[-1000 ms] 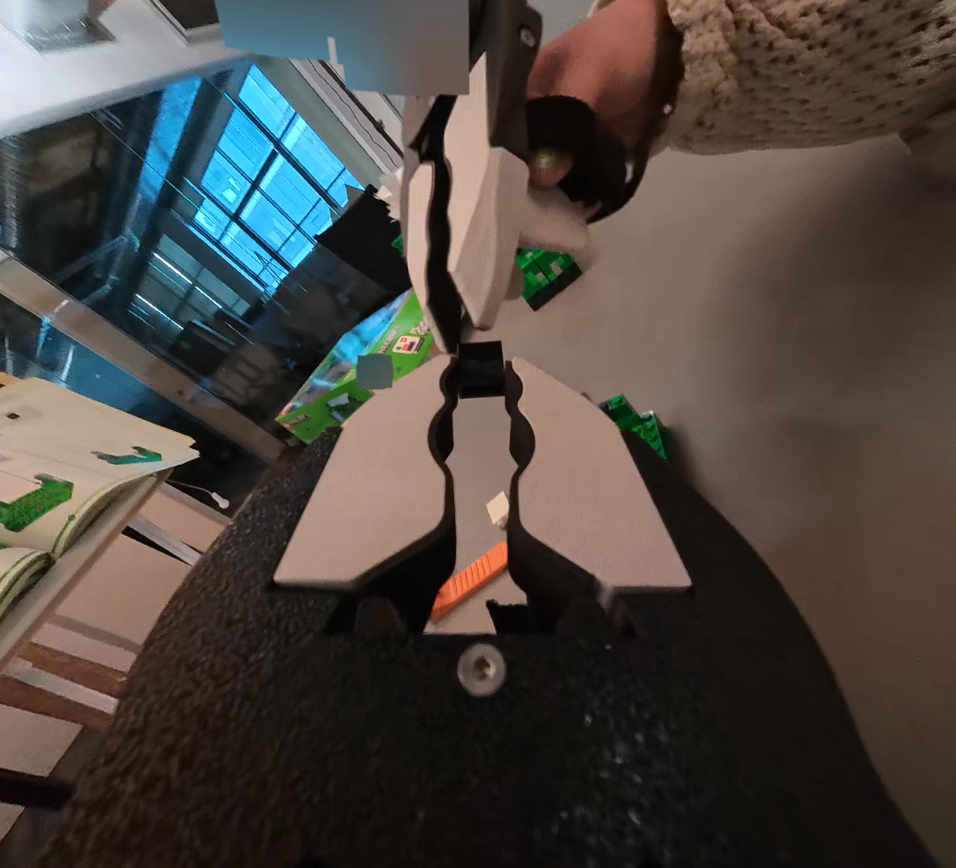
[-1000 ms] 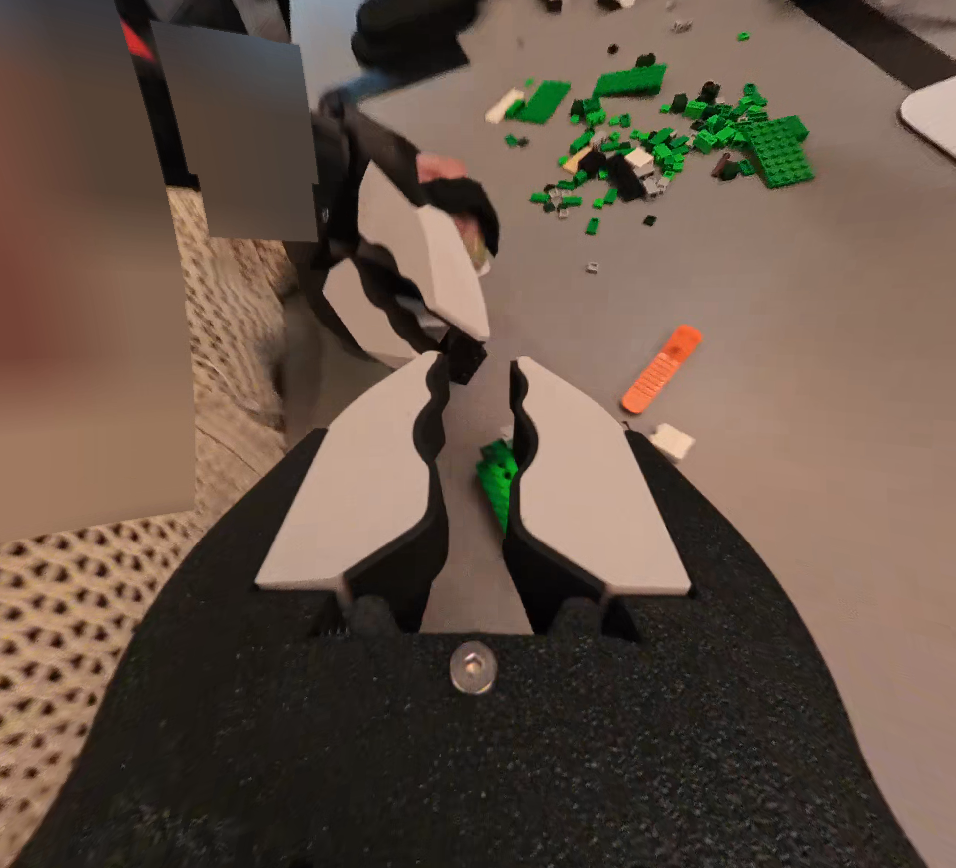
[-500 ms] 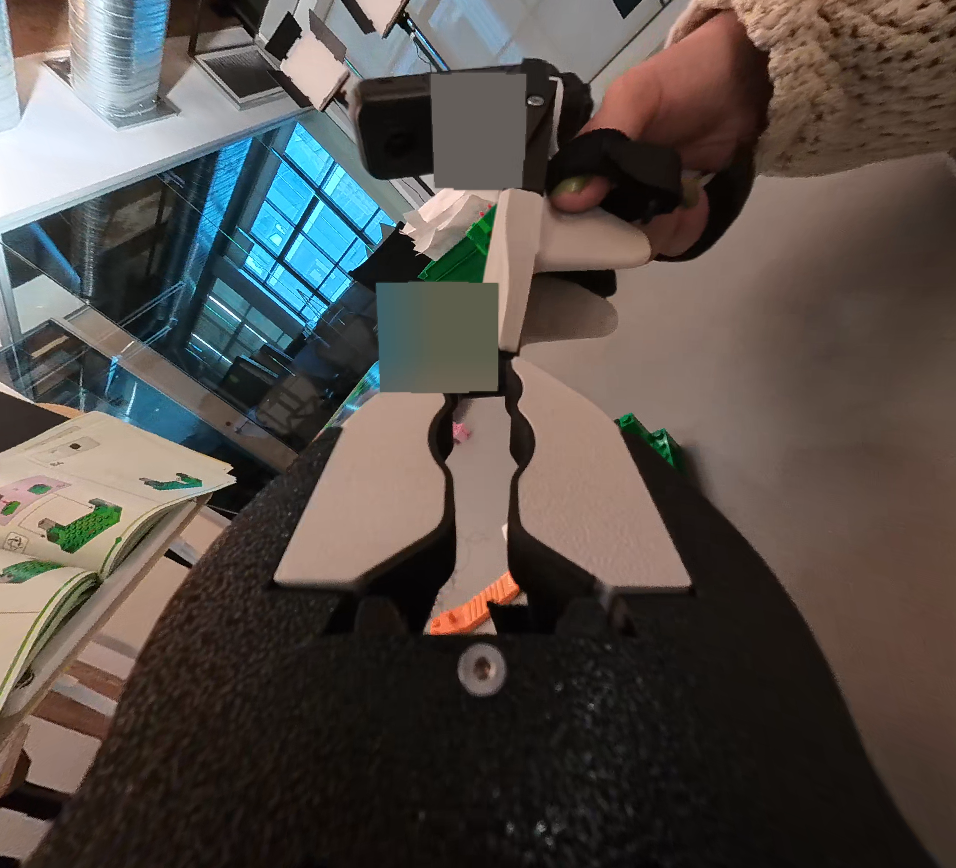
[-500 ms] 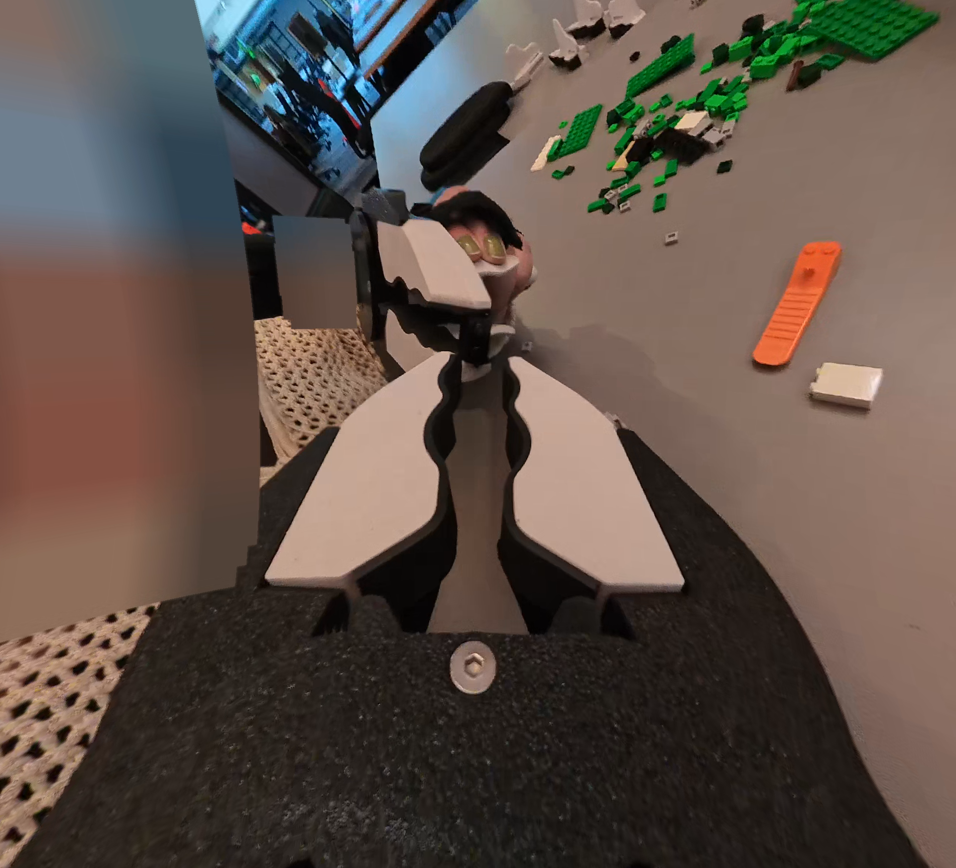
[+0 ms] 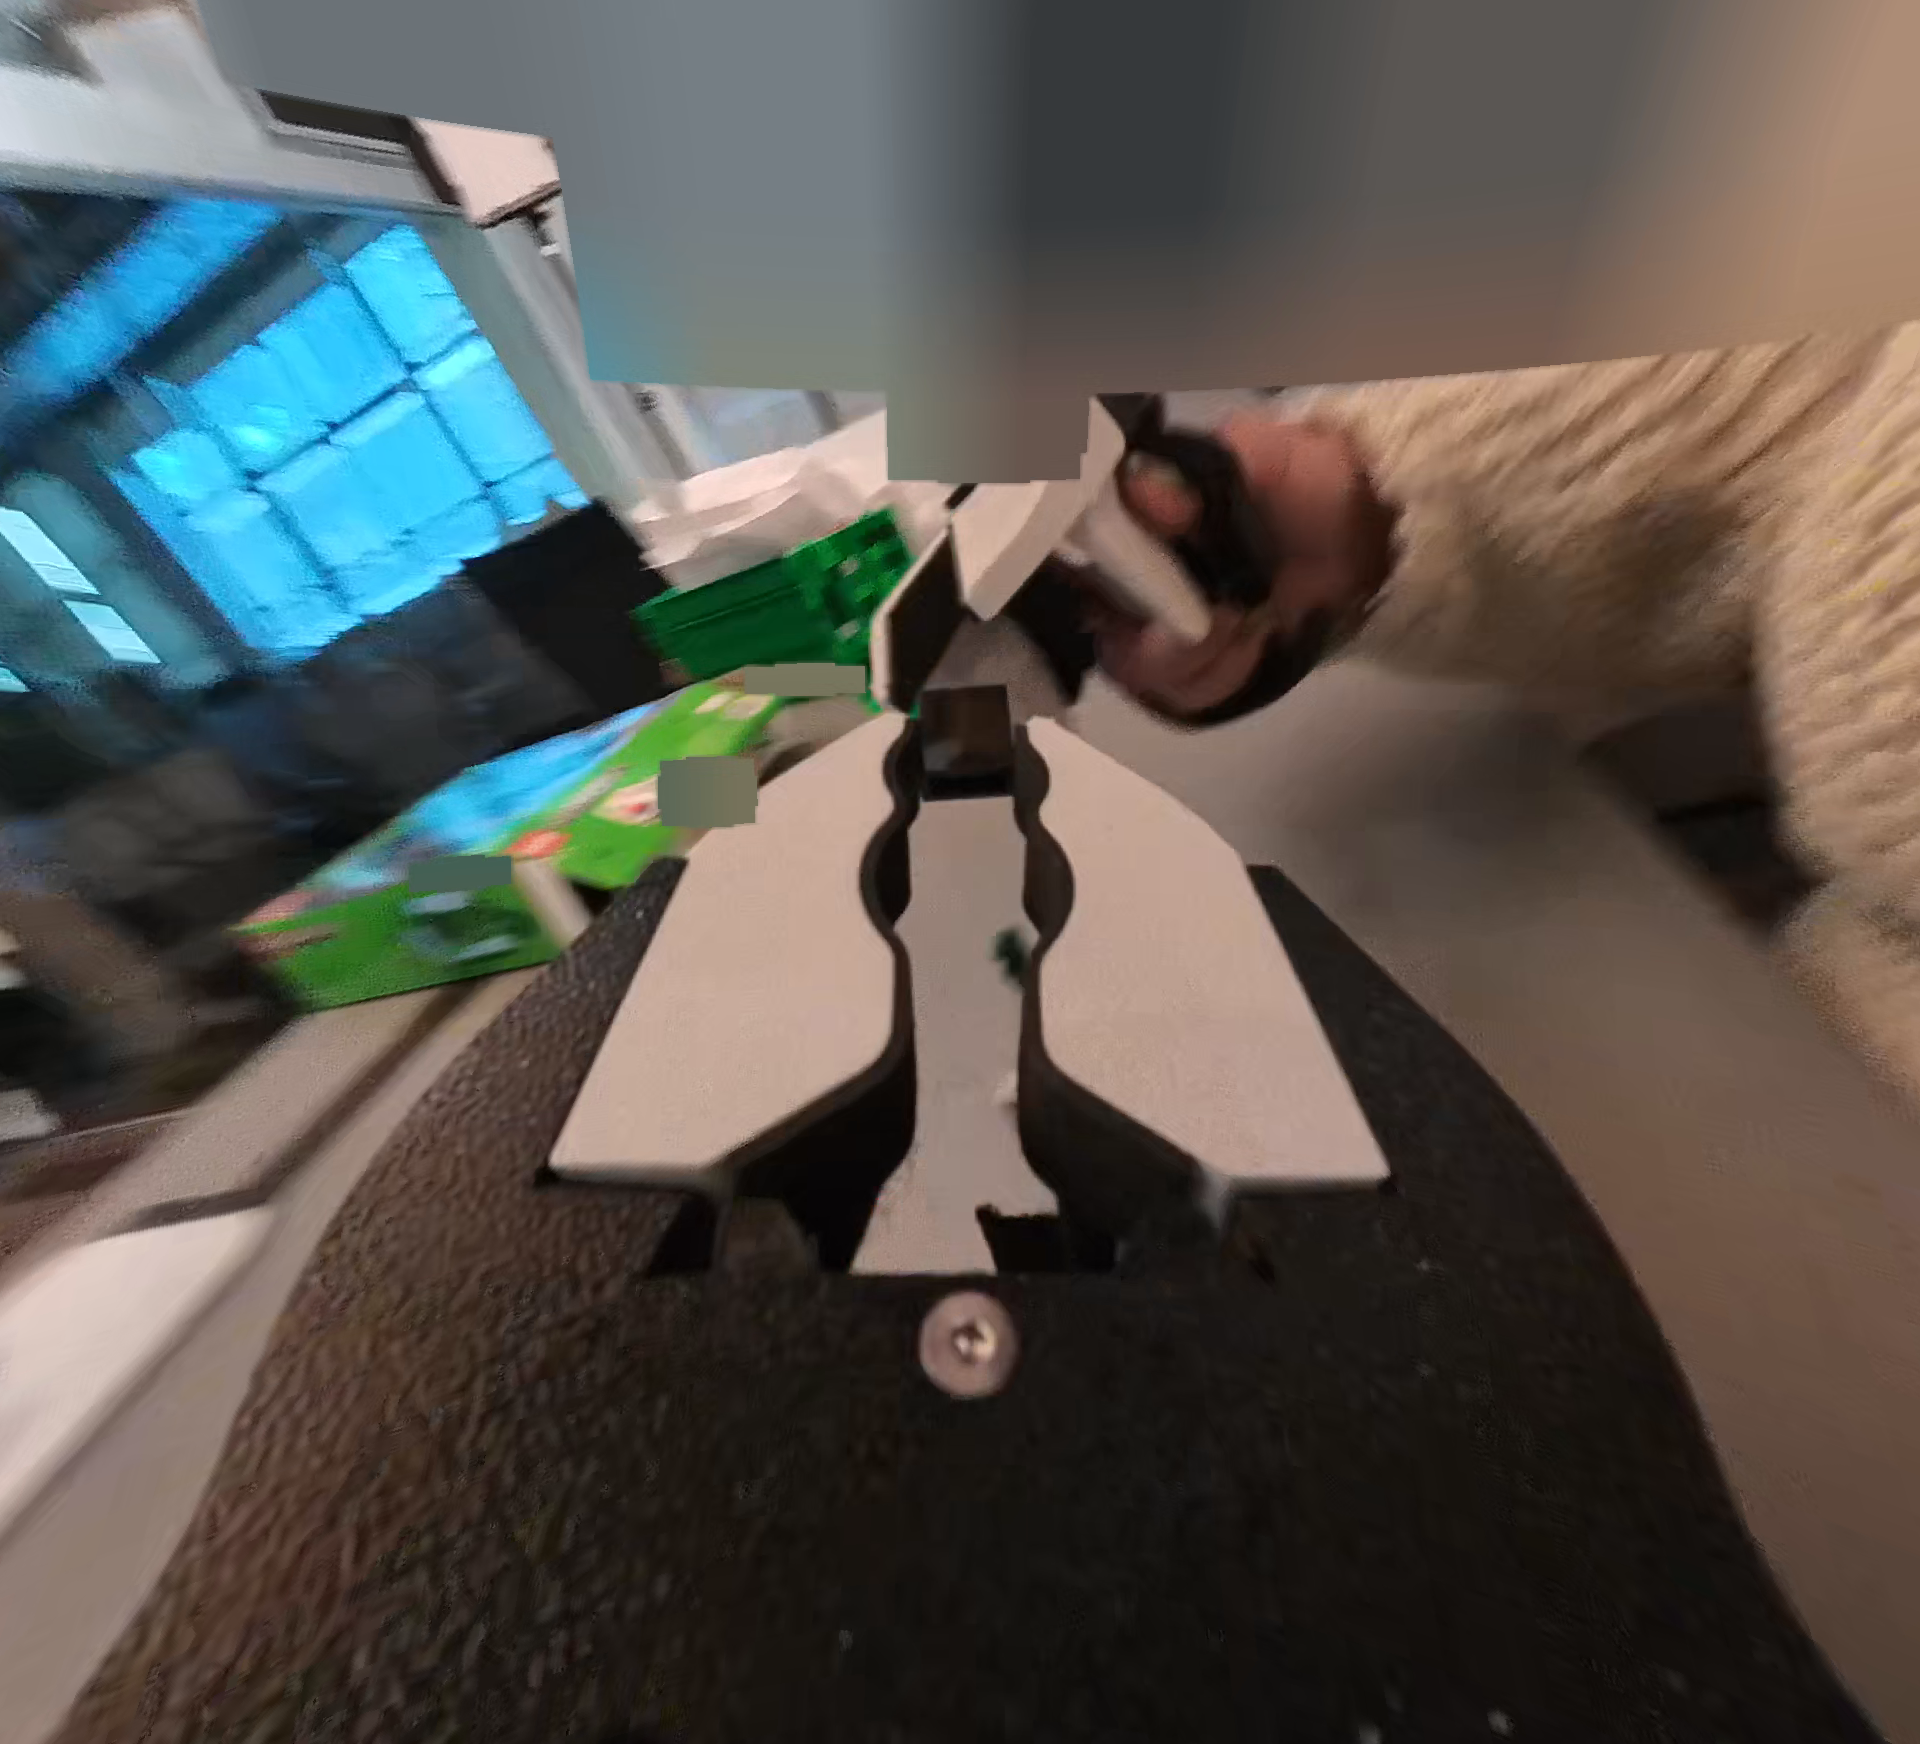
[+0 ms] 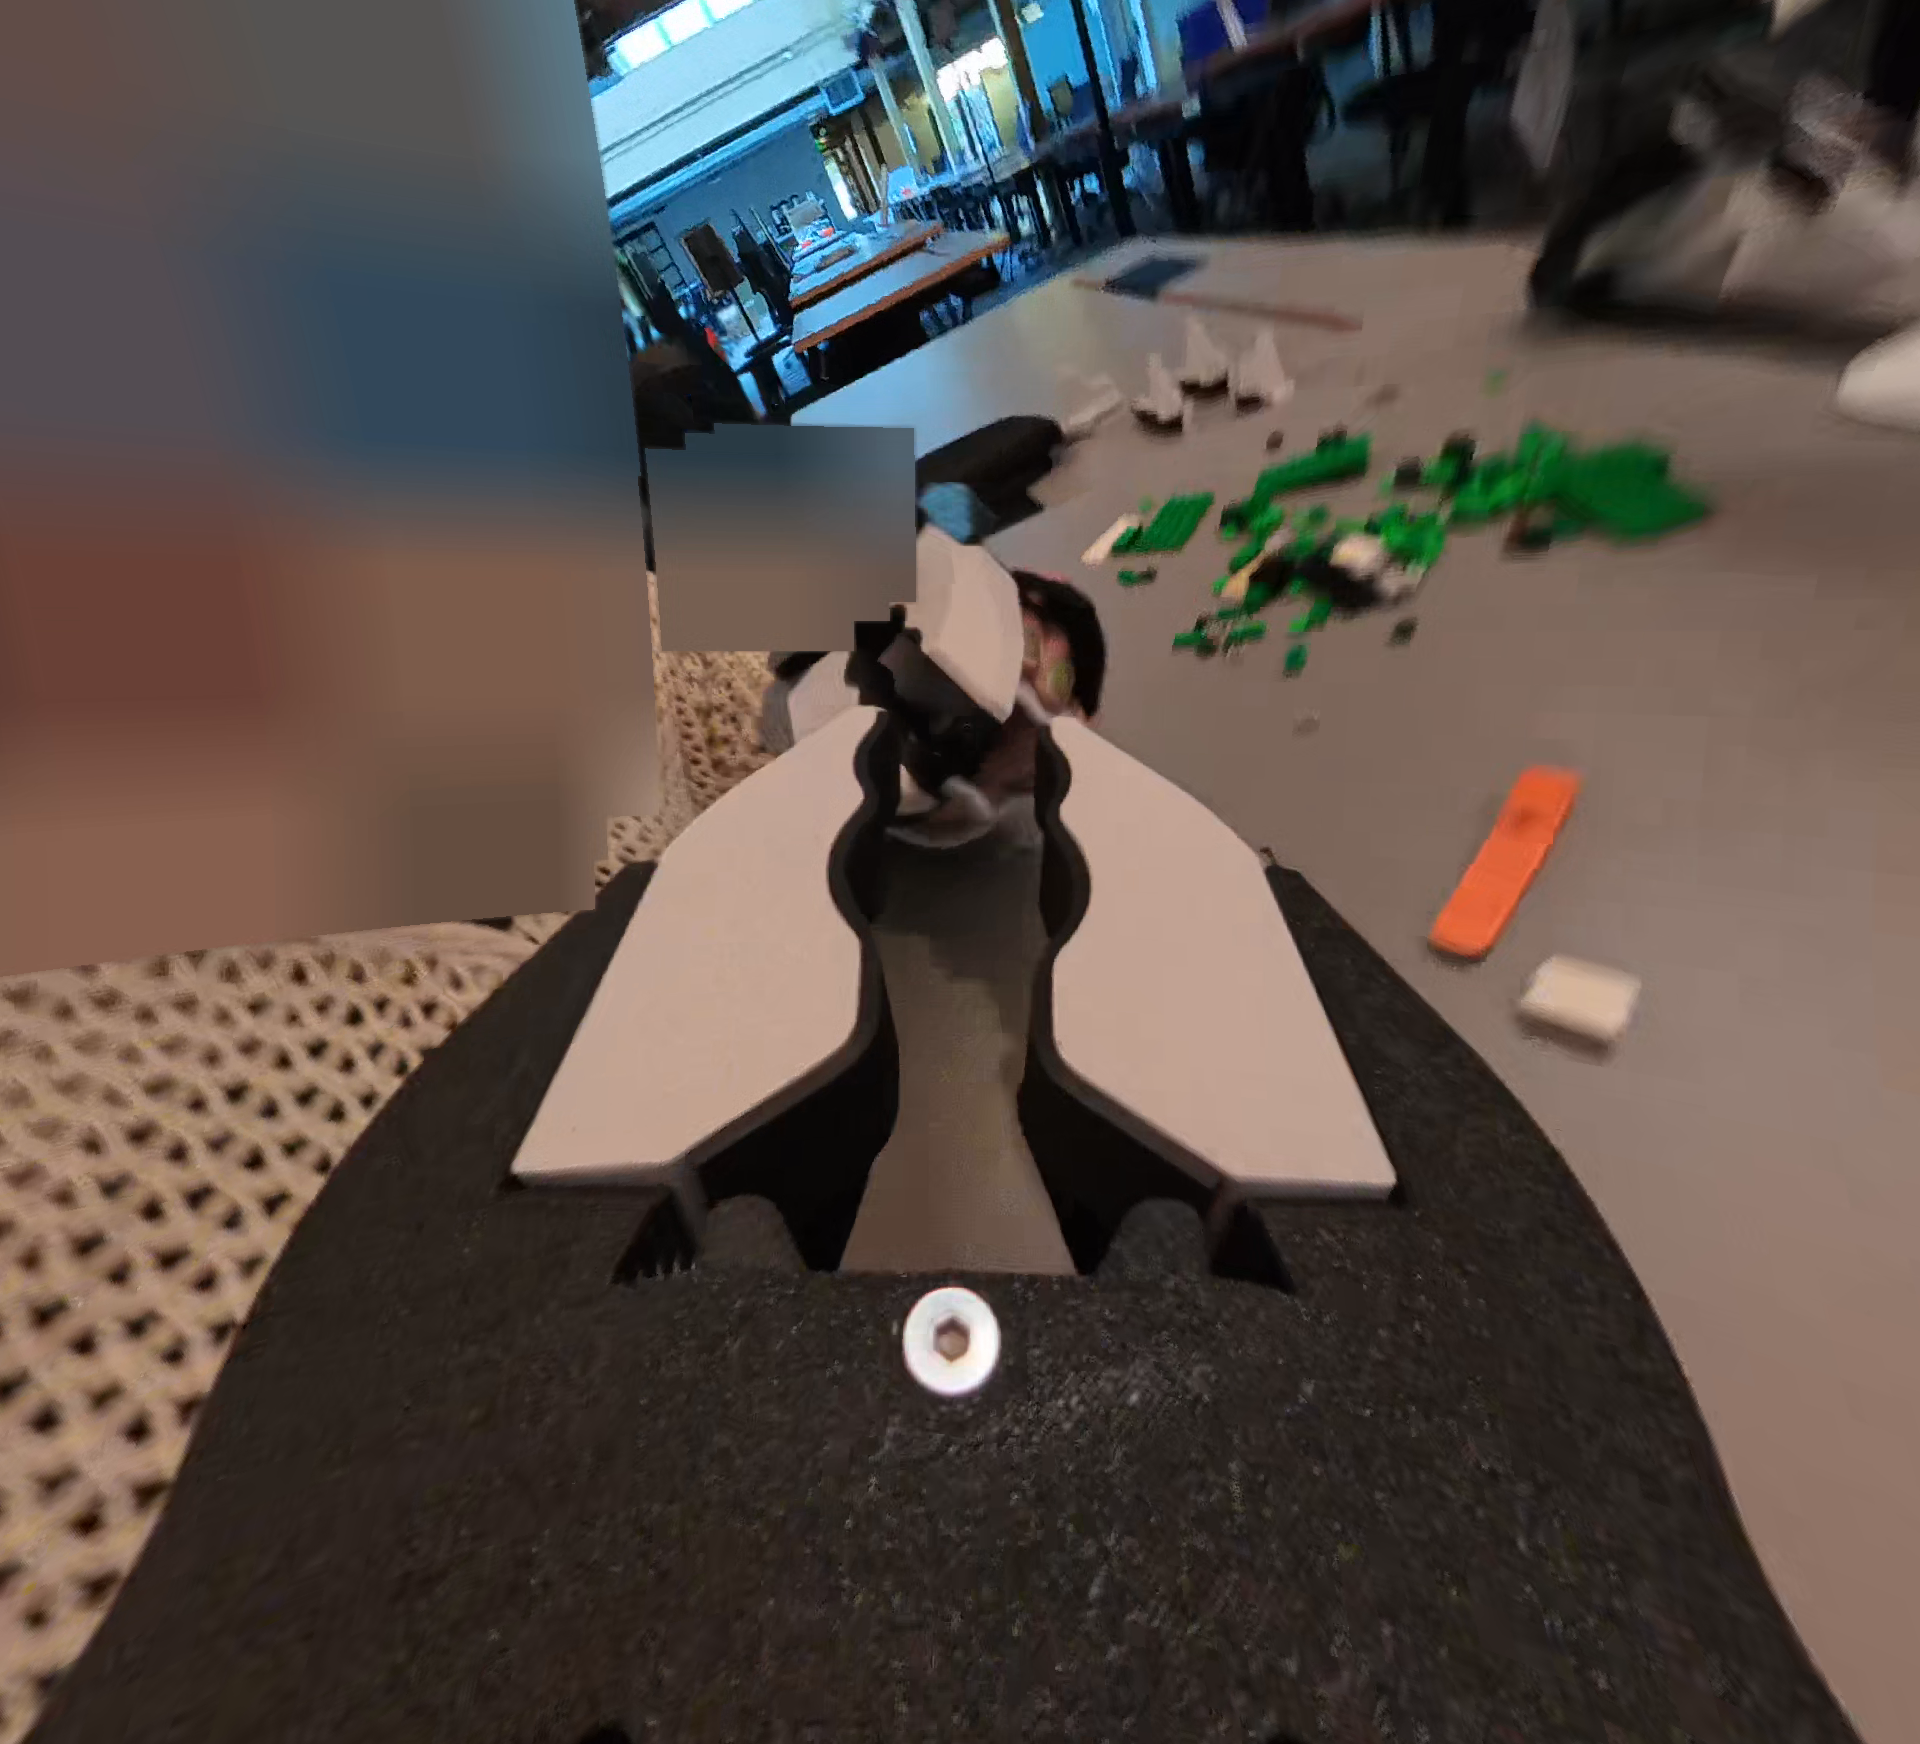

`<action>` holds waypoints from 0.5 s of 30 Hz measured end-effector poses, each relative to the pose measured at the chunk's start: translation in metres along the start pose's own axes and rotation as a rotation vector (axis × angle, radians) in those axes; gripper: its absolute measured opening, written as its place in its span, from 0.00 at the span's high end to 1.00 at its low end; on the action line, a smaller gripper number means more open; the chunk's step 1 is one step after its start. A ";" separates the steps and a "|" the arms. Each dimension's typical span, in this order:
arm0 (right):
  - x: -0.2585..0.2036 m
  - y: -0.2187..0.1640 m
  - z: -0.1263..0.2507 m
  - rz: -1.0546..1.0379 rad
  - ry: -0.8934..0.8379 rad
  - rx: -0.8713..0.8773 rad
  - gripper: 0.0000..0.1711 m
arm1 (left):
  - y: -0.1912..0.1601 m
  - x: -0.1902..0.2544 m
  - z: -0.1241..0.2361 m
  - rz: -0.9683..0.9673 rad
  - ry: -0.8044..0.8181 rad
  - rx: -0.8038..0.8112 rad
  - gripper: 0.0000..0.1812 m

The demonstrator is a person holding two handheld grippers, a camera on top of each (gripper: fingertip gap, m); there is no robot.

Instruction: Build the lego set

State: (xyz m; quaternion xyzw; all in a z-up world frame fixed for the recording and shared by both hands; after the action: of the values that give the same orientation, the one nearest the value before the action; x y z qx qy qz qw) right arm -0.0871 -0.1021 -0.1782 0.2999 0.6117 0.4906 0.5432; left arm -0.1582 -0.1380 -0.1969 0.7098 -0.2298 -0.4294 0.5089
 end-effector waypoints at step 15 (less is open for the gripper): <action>-0.036 0.016 -0.012 0.921 -0.187 -0.166 0.93 | 0.021 -0.009 0.009 0.831 -0.429 0.356 0.91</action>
State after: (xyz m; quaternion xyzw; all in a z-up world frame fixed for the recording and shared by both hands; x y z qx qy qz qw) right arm -0.0927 -0.1328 -0.1509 0.5382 0.3226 0.6985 0.3441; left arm -0.1680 -0.1434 -0.1756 0.5296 -0.6624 -0.2807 0.4493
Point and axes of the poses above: each gripper's, where its closed fingertips meet, z back along the fingers, y out of its top, x = y × z across the jaws, the point moved 4 cm from there along z, back along the fingers
